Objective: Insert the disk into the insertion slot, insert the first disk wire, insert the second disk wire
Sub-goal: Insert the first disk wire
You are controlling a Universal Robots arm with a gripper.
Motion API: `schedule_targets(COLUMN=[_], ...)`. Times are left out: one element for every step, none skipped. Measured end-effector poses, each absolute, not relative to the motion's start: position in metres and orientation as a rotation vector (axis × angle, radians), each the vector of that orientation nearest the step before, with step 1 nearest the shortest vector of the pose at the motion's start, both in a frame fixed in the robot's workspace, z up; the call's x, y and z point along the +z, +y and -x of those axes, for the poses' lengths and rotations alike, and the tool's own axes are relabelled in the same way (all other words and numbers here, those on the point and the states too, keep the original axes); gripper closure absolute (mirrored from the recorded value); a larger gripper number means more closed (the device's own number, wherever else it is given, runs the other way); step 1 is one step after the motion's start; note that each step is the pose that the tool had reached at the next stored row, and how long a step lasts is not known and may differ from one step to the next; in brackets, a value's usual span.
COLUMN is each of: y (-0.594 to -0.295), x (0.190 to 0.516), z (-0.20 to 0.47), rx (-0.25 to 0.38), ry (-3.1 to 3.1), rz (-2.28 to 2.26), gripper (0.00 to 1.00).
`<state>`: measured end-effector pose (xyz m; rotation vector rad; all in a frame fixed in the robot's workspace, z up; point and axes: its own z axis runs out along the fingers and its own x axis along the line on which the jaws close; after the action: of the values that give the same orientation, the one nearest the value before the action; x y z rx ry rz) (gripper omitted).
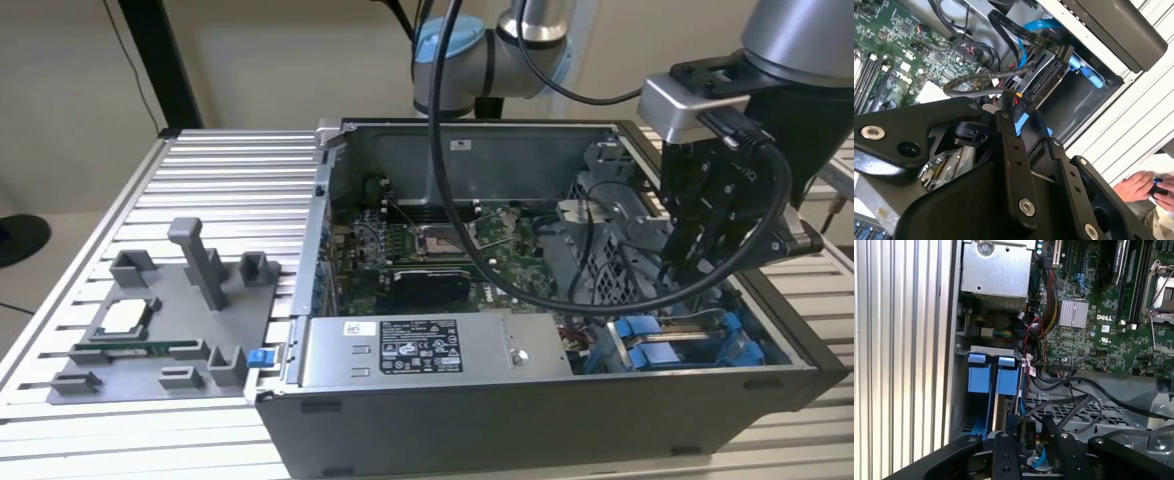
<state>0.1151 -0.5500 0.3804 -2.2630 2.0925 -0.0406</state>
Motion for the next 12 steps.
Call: schedule_targets(y=[-0.5501, -0.5502, -0.5504, -0.5505, -0.5505, -0.5505, -0.5505, -0.5504, -0.5505, -0.5505, -0.5505, -0.5505], x=[0.3806, 0.3806, 0.3806, 0.3806, 0.3807, 0.3807, 0.3806, 0.3806, 0.3806, 0.3805, 0.3804, 0.3803], z=[-0.1152, -0.1153, -0.1154, -0.1155, -0.1155, -0.1156, -0.1155, -0.1156, -0.1156, -0.1156, -0.1156, -0.1156], rx=[-0.04, -0.039, -0.038, -0.037, -0.036, -0.036, -0.036, -0.036, -0.035, -0.034, -0.034, -0.034], ry=[2.09, 2.088, 2.085, 2.083, 2.083, 2.083, 2.082, 2.082, 2.082, 2.081, 2.081, 2.081], rz=[2.265, 2.266, 2.268, 2.268, 2.268, 2.268, 2.268, 2.268, 2.268, 2.268, 2.268, 2.268], gripper=[0.0, 0.0, 0.0, 0.0, 0.0, 0.0, 0.0, 0.0, 0.0, 0.0, 0.0, 0.0])
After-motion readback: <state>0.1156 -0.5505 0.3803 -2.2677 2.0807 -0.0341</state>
